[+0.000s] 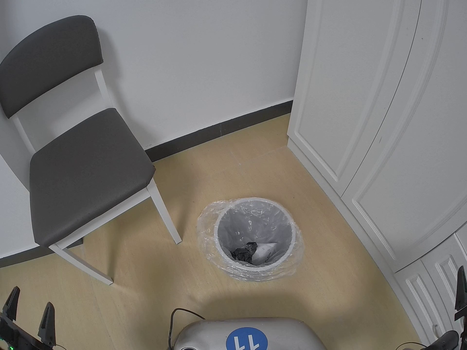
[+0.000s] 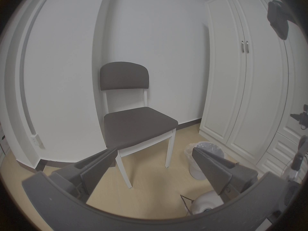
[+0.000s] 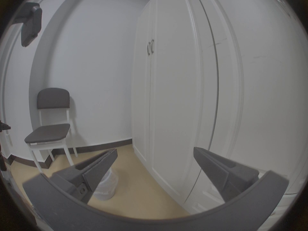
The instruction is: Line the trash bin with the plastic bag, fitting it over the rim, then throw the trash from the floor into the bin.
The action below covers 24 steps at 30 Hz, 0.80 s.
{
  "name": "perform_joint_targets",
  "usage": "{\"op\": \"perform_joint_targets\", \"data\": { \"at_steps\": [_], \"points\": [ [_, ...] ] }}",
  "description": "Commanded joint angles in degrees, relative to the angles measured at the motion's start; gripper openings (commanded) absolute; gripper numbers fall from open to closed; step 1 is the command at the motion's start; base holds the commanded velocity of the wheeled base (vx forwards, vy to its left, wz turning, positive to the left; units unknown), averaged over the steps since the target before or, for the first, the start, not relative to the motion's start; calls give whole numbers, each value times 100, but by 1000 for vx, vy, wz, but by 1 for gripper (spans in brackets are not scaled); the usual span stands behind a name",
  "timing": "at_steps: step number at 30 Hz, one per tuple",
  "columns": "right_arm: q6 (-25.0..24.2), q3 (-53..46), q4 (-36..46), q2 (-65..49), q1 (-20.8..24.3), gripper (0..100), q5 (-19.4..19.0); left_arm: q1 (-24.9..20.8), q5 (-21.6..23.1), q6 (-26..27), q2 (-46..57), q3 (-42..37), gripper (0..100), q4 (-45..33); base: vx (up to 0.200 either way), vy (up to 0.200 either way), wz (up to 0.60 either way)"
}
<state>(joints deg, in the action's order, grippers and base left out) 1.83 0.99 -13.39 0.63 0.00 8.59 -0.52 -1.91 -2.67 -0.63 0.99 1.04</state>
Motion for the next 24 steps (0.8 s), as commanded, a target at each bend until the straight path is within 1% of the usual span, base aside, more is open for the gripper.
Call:
{"op": "perform_joint_targets", "data": {
  "at_steps": [1,3,4,5,6,12,13,15,16,17,21,24],
  "points": [
    [2,-99,231,-63,0,100,2,0,60,109,63,-99,100,-104,0,0,0],
    [2,-90,407,-63,0,100,2,0,60,135,63,-99,100,-104,0,0,0],
    [2,-90,644,-63,0,100,-7,-9,60,162,63,-99,100,-104,0,0,0],
    [2,-90,644,-63,0,100,-7,-9,60,162,63,-99,100,-104,0,0,0],
    [-7,-90,925,-63,0,100,-24,0,60,153,63,-99,100,-104,0,0,0],
    [-253,-90,943,-63,0,100,-112,-9,60,135,63,-99,100,-112,0,0,0],
    [-323,-81,969,-63,0,100,-244,0,60,135,63,-99,100,-104,0,0,0],
    [-534,-81,996,-63,0,100,-684,0,60,135,63,-99,100,-112,0,0,0],
    [-675,-81,996,-63,0,100,-1141,-9,60,135,63,-99,100,-112,0,0,0],
    [-657,-81,987,-63,0,100,-1325,-9,60,144,63,-99,100,-112,0,0,0],
    [-561,-81,996,-63,0,100,-1387,0,60,162,63,-99,100,-112,0,0,0],
    [-473,-90,996,-63,0,100,-1299,-9,51,153,63,-99,100,-112,0,0,0]
  ]
}}
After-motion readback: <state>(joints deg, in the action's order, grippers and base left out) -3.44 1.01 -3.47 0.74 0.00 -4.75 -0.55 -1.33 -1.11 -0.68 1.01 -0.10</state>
